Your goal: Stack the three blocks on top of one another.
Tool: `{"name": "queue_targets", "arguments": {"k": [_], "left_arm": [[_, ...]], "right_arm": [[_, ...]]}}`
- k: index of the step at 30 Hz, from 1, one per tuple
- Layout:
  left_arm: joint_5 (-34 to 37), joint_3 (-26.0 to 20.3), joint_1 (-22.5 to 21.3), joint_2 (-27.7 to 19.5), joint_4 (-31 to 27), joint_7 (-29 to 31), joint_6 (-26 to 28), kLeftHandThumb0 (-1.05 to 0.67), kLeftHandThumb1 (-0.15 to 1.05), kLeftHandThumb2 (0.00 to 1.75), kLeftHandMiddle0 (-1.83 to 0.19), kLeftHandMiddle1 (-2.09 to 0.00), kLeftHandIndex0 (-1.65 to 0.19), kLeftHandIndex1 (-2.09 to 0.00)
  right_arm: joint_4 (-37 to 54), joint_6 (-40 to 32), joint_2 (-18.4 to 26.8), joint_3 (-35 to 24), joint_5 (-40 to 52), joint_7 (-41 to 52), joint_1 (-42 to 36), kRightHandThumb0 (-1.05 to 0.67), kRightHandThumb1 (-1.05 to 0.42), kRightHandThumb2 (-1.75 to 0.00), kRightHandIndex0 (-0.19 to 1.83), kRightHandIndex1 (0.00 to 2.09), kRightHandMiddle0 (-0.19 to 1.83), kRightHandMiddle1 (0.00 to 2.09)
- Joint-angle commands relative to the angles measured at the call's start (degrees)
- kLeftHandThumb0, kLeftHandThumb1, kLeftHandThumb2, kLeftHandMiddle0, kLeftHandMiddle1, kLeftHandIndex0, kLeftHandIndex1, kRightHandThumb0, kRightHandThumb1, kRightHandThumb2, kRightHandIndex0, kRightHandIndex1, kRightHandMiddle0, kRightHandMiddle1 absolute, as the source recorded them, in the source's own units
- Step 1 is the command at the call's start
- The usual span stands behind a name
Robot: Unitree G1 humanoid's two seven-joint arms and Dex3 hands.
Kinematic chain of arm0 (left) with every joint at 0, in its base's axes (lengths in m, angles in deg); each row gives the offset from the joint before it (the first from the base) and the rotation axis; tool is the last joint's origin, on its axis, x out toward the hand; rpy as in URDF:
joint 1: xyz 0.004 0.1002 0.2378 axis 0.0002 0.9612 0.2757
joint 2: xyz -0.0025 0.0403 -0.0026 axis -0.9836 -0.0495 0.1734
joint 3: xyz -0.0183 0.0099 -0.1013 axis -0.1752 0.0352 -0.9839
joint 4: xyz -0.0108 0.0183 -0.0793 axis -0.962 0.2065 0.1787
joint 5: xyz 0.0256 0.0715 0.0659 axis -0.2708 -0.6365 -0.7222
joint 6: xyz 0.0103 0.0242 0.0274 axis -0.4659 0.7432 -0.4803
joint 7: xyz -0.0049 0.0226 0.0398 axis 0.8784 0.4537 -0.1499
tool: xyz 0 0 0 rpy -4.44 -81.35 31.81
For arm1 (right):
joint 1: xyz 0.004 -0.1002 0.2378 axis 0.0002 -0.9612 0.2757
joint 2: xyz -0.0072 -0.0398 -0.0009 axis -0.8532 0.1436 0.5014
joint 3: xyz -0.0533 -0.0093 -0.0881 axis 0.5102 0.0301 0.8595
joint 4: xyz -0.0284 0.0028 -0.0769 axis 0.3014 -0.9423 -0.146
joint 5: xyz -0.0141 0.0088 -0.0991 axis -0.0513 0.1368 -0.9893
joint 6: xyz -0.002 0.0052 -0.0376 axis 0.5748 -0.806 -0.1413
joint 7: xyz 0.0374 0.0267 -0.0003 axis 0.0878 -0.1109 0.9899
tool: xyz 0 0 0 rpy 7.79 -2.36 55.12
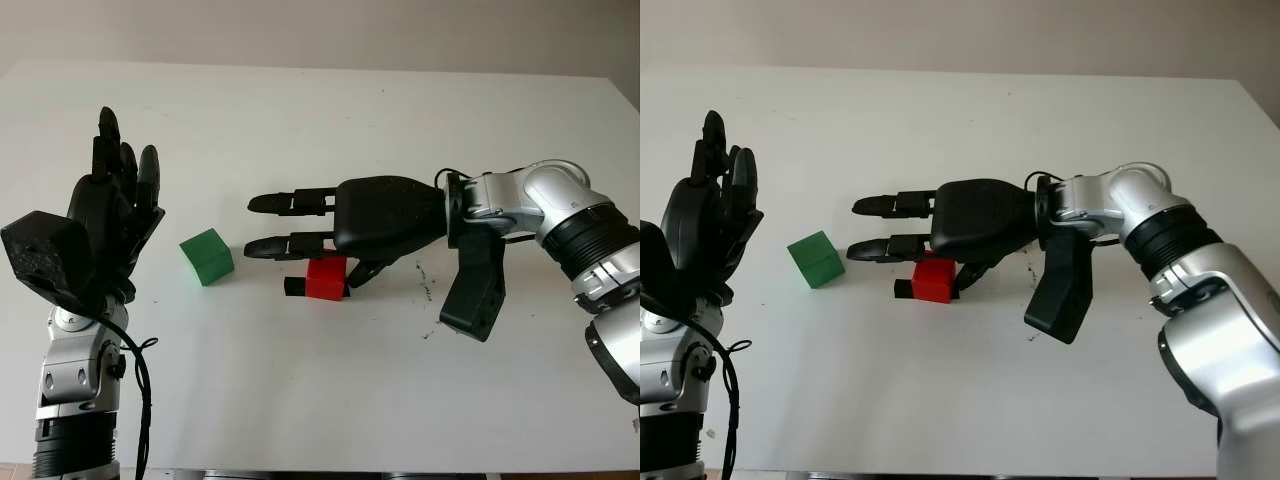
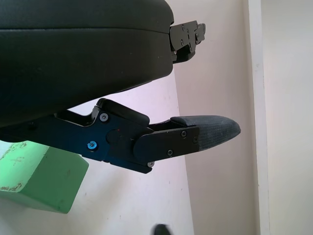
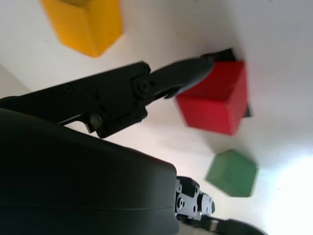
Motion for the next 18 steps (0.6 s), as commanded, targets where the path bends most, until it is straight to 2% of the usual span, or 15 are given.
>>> {"name": "queue_targets", "arguments": {"k": [1,4,8,12,18], "left_arm": [[-0.01,-0.27,0.29,-0.26,-0.72,0.1,-0.35,-0.68,1.05,0.54,0.19,0.0,0.19,0.0],[0.04,-0.38,0.07,-0.42,-0.26,0.36,-0.65,-0.68,1.05,0.55,0.19,0.0,0.19,0.0],[-0.12,-0.49,-0.16,-0.68,0.12,0.68,-0.85,-0.67,1.05,0.55,0.19,-0.01,0.19,0.0],[-0.13,-0.62,-0.33,-0.93,0.31,0.94,-0.82,-0.67,1.05,0.56,0.19,-0.02,0.19,0.0],[0.05,-0.85,-0.48,-1.1,0.55,1.61,-1.22,-0.65,1.05,0.56,0.19,-0.03,0.19,0.0]], "right_arm": [[1.59,-1.15,2.44,-2.9,4.69,5.51,1.74,-0.81,-0.92,-0.04,-0.19,0.0,-0.19,0.0],[1.84,-2.88,4.24,-6.01,10.73,13.24,2.61,-0.77,-0.89,-0.04,-0.19,0.0,-0.17,0.01],[4.24,-6.73,6.56,-9.66,14.02,19.63,2.61,-0.77,-0.9,-0.05,-0.19,0.0,-0.19,0.01],[6.03,-12.58,7.95,-13.12,17.24,25.31,1.94,-0.76,-0.91,-0.05,-0.19,0.0,-0.1,0.06],[4.14,-18.37,7.31,-15.3,18.57,27.61,1.51,-0.76,-0.91,-0.06,-0.19,0.0,-0.07,0.07]]}}
